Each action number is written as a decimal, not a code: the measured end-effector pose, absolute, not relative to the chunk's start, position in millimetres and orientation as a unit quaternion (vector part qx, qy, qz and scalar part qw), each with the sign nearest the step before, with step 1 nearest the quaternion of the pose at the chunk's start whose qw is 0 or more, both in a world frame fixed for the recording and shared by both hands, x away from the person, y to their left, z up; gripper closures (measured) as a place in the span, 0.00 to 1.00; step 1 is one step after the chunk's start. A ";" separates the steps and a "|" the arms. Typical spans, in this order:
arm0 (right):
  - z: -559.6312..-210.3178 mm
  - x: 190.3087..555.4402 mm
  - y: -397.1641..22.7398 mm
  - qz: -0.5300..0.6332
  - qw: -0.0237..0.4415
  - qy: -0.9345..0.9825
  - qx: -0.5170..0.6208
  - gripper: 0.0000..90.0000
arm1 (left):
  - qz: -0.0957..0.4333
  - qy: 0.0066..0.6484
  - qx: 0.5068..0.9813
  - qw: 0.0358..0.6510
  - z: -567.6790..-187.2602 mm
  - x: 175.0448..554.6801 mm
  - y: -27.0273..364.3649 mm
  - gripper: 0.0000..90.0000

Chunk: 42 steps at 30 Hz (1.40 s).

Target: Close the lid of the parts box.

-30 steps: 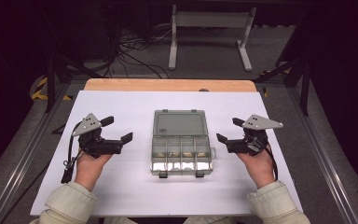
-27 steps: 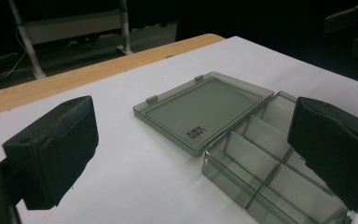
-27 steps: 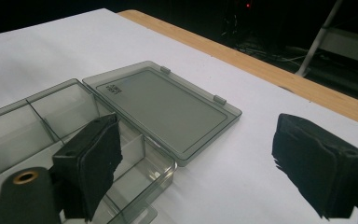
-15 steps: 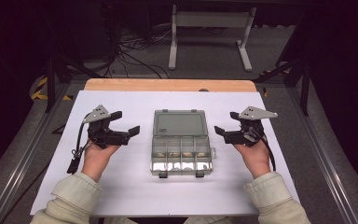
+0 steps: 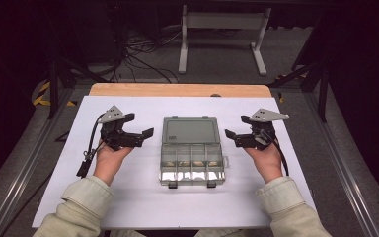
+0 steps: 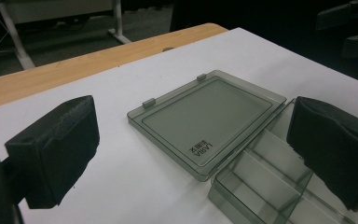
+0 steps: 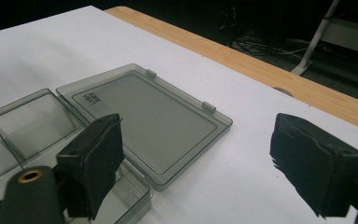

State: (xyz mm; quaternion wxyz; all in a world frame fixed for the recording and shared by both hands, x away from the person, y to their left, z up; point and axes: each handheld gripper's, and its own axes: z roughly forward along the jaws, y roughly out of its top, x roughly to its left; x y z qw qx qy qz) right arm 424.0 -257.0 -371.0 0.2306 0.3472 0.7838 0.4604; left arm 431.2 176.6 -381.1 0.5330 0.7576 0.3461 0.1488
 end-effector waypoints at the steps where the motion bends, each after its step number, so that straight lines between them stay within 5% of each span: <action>1: -371.5 424.9 -257.5 0.460 0.231 0.784 0.347 0.19 | 0.152 0.345 0.757 0.533 -381.3 432.9 176.1 0.04; 20: -377.3 434.0 -256.3 0.460 0.221 0.789 0.344 0.25 | 0.165 0.326 0.762 0.535 -383.0 438.9 165.5 0.13; 23: -375.7 434.4 -255.6 0.459 0.220 0.791 0.338 0.31 | 0.166 0.319 0.767 0.532 -383.8 438.2 165.0 0.24; 28: -372.1 433.8 -251.8 0.441 0.216 0.813 0.312 0.75 | 0.170 0.316 0.772 0.525 -383.0 436.9 164.8 0.71; 32: -370.6 433.9 -247.5 0.427 0.218 0.823 0.304 0.97 | 0.165 0.319 0.782 0.510 -383.0 436.4 163.5 0.96; 42: -368.8 445.5 -240.6 0.384 0.207 0.847 0.302 1.00 | 0.122 0.342 0.807 0.466 -380.6 446.2 162.6 1.00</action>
